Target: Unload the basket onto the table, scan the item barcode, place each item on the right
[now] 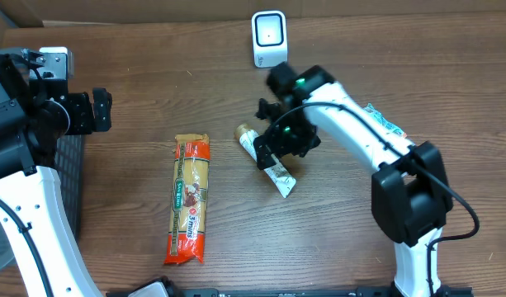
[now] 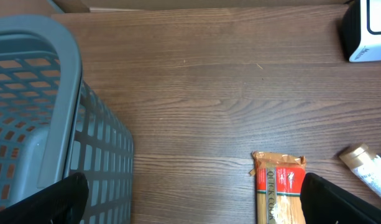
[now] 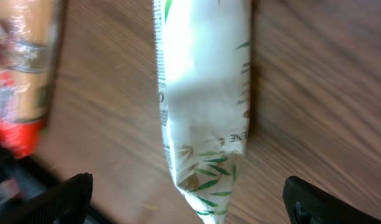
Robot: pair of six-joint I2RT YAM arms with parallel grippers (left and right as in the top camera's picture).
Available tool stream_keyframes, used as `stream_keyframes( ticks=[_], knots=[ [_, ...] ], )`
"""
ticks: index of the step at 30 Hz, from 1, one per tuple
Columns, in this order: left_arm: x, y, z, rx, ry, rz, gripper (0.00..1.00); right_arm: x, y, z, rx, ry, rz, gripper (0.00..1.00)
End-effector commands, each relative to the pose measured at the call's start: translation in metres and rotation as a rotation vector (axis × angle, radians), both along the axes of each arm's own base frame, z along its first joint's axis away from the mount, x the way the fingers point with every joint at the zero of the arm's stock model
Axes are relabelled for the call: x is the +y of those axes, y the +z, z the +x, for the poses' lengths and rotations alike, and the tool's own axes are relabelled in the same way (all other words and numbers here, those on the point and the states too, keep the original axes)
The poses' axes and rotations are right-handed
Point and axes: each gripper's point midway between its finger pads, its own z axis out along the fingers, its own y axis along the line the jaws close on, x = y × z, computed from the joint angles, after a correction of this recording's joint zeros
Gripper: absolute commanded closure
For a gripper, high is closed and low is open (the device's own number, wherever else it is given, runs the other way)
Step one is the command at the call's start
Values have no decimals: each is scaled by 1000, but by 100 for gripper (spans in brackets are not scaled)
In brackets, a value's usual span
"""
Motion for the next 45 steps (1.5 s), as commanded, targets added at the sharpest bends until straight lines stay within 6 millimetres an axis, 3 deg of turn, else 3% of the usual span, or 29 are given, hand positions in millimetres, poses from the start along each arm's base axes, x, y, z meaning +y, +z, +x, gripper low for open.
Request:
stream_keyframes(
  ticks=[1, 9, 14, 20, 22, 24, 26, 30, 33, 35, 36, 41, 45],
  knots=[
    [-1, 6, 2, -14, -19, 13, 0, 18, 0, -26, 94, 72, 174, 0],
    [-1, 6, 2, -14, -19, 13, 0, 16, -42, -37, 93, 71, 174, 5],
    [-1, 6, 2, -14, -19, 13, 0, 17, -58, -33, 76, 12, 180, 29],
    [-1, 6, 2, -15, -19, 13, 0, 22, -60, -23, 44, -12, 199, 39],
    [-1, 6, 2, -15, -19, 13, 0, 24, -60, -19, 35, -30, 204, 51],
    [-1, 6, 2, -14, -19, 13, 0, 26, -60, -15, 28, -48, 209, 81],
    [-1, 6, 2, -14, -19, 14, 0, 27, -60, -12, 25, -66, 211, 96],
    [-1, 6, 2, -15, -19, 13, 0, 26, -56, -8, 23, -78, 213, 96],
    [-1, 6, 2, -14, -19, 14, 0, 23, -41, 0, 20, -94, 220, 96],
    [-1, 6, 2, -15, -19, 13, 0, 25, -19, 6, 10, -102, 254, 96],
    [-1, 6, 2, -15, -19, 13, 0, 27, 6, 12, -9, -107, 303, 96],
    [-1, 6, 2, -15, -19, 13, 0, 32, 87, 18, -44, -110, 528, 96],
    [-1, 6, 2, -14, -19, 13, 0, 23, 149, 17, -30, -114, 756, 96]
  ],
)
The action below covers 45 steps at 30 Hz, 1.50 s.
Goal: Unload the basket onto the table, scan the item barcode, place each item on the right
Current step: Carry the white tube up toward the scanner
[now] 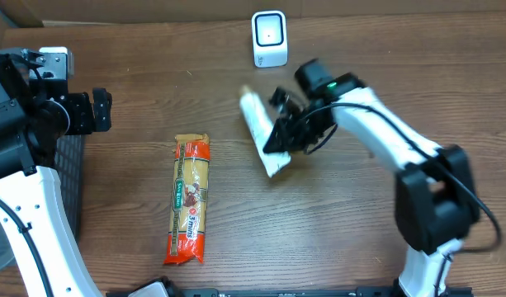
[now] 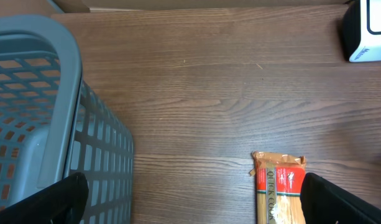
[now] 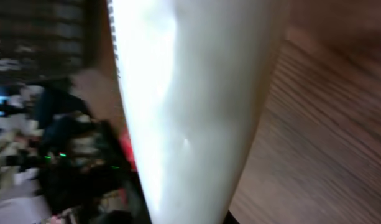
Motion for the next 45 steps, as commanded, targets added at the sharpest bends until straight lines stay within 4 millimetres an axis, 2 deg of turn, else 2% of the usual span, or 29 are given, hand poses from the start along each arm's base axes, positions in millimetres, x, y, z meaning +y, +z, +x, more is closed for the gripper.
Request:
stream_keyframes(
  ticks=[1, 5, 8, 18, 20, 22, 25, 28, 33, 36, 40, 45],
  knots=[
    [-1, 6, 2, -15, -19, 13, 0, 0, 114, -2, -71, 28, 374, 96],
    [-1, 6, 2, -14, -19, 13, 0, -18, 163, -1, -23, 53, 649, 96],
    [-1, 6, 2, -15, -19, 13, 0, -28, 184, 0, -34, 84, 770, 96],
    [-1, 6, 2, -15, -19, 13, 0, -30, 183, 9, -27, 56, 745, 96],
    [-1, 6, 2, -14, -19, 14, 0, -28, 165, 24, -31, -27, 619, 96],
    [-1, 6, 2, -14, -19, 13, 0, -31, 136, 45, -71, -154, 416, 97],
    [-1, 6, 2, -14, -19, 13, 0, -43, 105, 72, -186, -304, 112, 97],
    [-1, 6, 2, -14, -19, 13, 0, -59, 104, 95, -332, -406, -133, 97],
    [-1, 6, 2, -15, -19, 13, 0, -78, 137, 134, -595, -494, -413, 97],
    [-1, 6, 2, -15, -19, 13, 0, -83, 141, 159, -705, -489, -525, 97],
    [-1, 6, 2, -15, -19, 13, 0, -89, 125, 198, -819, -499, -636, 97],
    [-1, 6, 2, -14, -19, 14, 0, -85, 100, 245, -986, -426, -726, 97]
  ],
)
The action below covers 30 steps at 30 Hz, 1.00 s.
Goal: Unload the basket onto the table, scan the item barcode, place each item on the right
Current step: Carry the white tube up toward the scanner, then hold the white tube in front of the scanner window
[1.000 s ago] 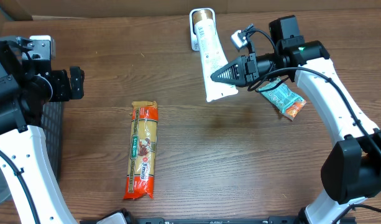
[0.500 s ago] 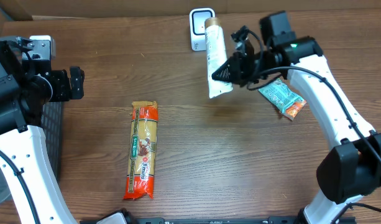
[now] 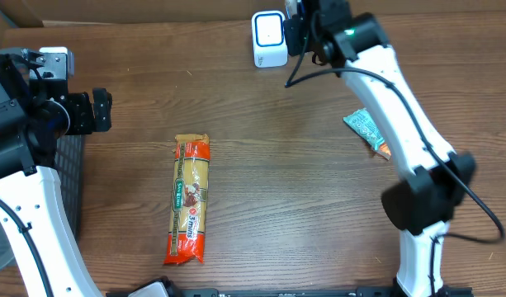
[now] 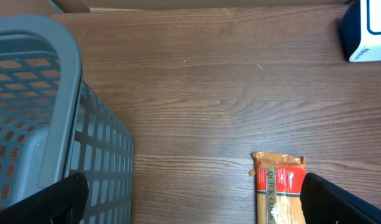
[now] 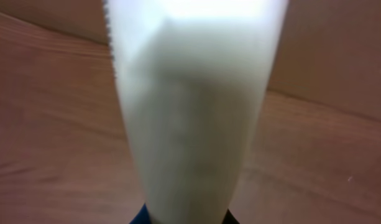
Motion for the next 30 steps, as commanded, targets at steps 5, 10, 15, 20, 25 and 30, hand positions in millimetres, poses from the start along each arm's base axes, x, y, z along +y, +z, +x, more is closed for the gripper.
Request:
stream_keyframes(
  ticks=[5, 10, 15, 20, 25, 30],
  knots=[
    [-1, 6, 2, -15, -19, 13, 0, -7, -55, 45, -75, 138, -352, 96],
    [-1, 6, 2, -14, -19, 13, 0, -16, -85, 59, -72, 79, -424, 96],
    [-1, 6, 2, -15, -19, 13, 0, -27, -99, 64, -65, 35, -499, 96],
    [-1, 6, 2, -14, -19, 14, 0, -30, -115, 61, -33, 33, -528, 96],
    [-1, 6, 2, -15, -19, 13, 0, -18, -116, 57, -36, 52, -529, 97],
    [-1, 6, 2, -14, -19, 13, 0, -14, -121, 55, -24, 63, -536, 96]
  ],
)
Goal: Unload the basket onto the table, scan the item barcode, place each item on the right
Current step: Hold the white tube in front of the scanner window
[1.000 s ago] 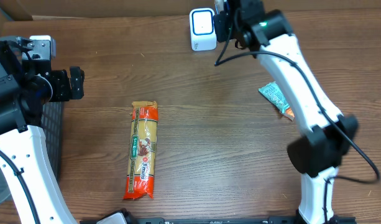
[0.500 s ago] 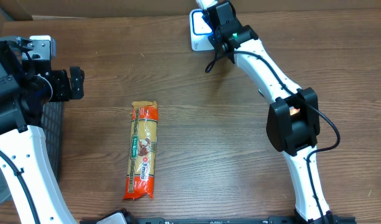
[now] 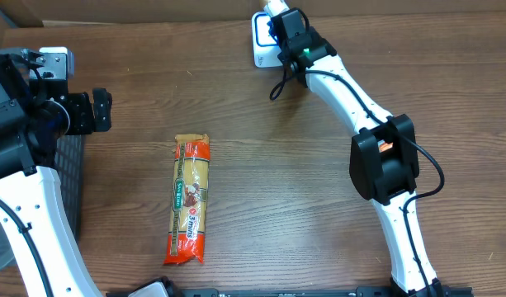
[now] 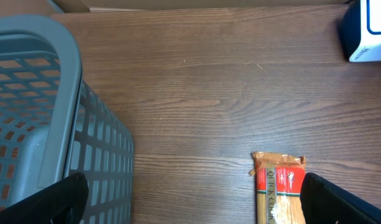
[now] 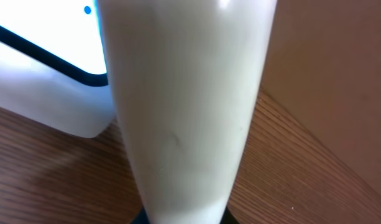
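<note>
A white tube fills the right wrist view, standing up out of the dark jaws of my right gripper, which is shut on it. Behind it on the left is the white scanner with its dark-edged window. From overhead, the right gripper is at the table's back edge, over the scanner, and only the tube's tip shows. My left gripper hangs open at the far left, nothing between its fingers.
An orange pasta packet lies left of centre, its top end showing in the left wrist view. A grey mesh basket stands at the left edge under the left arm. A cardboard wall runs along the back.
My right gripper has moved a little left with the tube, from beside the scanner to right over it. The scanner's window now shows behind the tube. The left arm is unchanged.
The right gripper stood open around the tube lying at mid-table. Then it held the tube lifted, nearer the scanner. Then it was at the back edge to the right of the scanner, and now it holds the tube at the scanner.
</note>
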Robot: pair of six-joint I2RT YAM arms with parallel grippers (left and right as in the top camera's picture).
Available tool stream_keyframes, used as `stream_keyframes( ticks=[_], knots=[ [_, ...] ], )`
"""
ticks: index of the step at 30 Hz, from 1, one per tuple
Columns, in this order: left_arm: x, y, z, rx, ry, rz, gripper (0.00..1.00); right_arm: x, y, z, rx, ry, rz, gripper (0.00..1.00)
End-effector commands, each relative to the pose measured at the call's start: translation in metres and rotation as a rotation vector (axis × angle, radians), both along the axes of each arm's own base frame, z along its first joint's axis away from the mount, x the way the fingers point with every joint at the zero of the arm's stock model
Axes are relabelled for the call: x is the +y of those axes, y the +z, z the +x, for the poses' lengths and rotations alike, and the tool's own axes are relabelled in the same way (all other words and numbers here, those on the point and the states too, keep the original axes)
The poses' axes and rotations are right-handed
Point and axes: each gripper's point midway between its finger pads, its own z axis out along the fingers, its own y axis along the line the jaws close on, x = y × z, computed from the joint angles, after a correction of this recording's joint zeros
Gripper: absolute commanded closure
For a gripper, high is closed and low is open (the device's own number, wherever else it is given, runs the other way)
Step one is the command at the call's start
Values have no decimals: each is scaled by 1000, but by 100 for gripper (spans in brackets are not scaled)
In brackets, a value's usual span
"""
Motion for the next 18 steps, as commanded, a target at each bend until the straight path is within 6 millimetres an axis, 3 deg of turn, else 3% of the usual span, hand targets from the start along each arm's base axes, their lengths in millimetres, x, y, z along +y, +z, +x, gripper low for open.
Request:
stream_keyframes(
  ticks=[1, 8, 13, 18],
  knots=[
    [-1, 6, 2, -15, -19, 13, 0, 5, 18, 4, -49, -10, 5, 96],
    [-1, 6, 2, -14, -19, 13, 0, 1, 17, 4, -53, -26, -15, 96],
    [-1, 6, 2, -15, -19, 13, 0, -1, 1, 0, 3, 32, -95, 96],
    [-1, 6, 2, -14, -19, 14, 0, 4, -1, -3, 5, 43, -126, 96]
  ],
)
